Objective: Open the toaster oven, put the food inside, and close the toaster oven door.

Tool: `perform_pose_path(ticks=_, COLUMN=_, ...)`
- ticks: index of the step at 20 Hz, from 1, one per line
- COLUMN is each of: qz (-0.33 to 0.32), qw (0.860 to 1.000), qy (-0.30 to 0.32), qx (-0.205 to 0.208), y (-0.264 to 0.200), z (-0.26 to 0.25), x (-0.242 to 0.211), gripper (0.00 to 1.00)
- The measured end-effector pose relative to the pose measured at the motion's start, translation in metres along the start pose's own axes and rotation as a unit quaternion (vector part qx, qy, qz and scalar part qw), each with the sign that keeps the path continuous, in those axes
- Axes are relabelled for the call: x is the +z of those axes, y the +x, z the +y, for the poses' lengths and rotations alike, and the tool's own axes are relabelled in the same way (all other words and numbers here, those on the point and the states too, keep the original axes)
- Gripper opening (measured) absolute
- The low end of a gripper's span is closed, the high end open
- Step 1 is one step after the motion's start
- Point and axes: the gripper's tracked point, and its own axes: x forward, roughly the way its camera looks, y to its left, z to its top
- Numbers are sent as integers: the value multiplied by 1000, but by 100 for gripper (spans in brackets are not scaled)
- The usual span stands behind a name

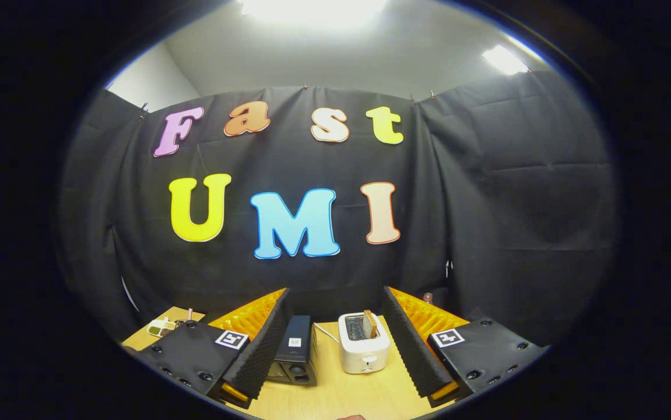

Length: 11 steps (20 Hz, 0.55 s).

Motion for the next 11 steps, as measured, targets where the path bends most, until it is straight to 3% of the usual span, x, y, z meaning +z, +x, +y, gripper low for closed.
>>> perform_pose_path(ticks=11, qz=35, qw=999, qy=-1, qx=33, y=11, z=23, x=-19, gripper=98)
